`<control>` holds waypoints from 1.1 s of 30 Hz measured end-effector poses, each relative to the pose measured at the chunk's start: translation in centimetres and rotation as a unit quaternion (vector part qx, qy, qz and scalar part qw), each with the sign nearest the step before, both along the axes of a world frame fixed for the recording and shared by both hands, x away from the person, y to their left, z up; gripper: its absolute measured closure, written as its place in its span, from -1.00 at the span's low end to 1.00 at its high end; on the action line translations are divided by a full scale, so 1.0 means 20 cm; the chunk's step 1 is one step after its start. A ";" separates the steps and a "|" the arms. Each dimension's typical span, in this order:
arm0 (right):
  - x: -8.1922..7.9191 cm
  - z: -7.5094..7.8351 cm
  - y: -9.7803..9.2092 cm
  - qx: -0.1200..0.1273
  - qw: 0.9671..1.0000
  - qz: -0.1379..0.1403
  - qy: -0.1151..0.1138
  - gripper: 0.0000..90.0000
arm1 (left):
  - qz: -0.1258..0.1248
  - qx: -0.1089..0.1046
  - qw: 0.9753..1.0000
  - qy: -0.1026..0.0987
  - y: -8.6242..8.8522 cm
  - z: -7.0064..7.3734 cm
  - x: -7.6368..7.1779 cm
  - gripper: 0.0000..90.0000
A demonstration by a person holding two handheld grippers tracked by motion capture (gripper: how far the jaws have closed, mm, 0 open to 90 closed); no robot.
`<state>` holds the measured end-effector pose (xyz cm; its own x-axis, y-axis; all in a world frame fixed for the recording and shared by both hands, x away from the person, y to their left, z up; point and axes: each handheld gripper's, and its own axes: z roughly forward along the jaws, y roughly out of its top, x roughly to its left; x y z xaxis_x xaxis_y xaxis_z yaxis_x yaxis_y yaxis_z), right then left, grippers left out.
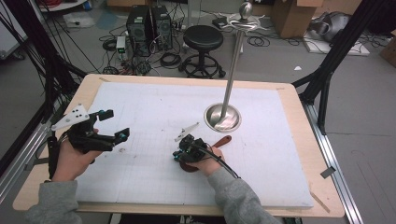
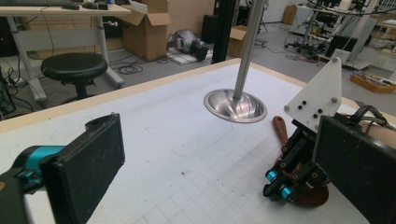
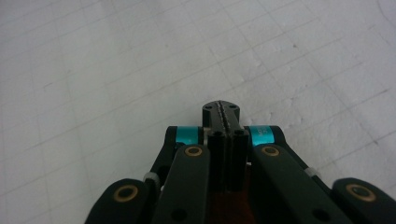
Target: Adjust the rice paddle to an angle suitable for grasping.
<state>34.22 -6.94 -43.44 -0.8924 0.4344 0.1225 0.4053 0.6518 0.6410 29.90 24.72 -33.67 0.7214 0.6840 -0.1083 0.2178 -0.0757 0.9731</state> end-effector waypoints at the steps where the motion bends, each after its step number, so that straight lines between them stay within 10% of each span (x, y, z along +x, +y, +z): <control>1: 0.00 0.00 -0.01 0.004 1.000 -0.001 0.001 1.00 | -0.001 0.001 1.000 0.001 0.00 0.00 0.00 -0.94; 15: -0.04 0.02 -0.08 0.027 0.999 0.017 -0.005 1.00 | -0.003 0.003 1.000 0.001 -0.02 0.00 0.01 -0.94; 20: 0.07 0.06 -0.19 0.062 0.997 -0.027 -0.022 1.00 | -0.005 0.006 1.000 0.004 -0.02 -0.01 0.02 -0.94; 33: 0.17 -0.01 -0.21 0.035 0.998 -0.059 0.000 1.00 | -0.007 0.010 1.000 0.008 -0.03 -0.02 0.03 -0.94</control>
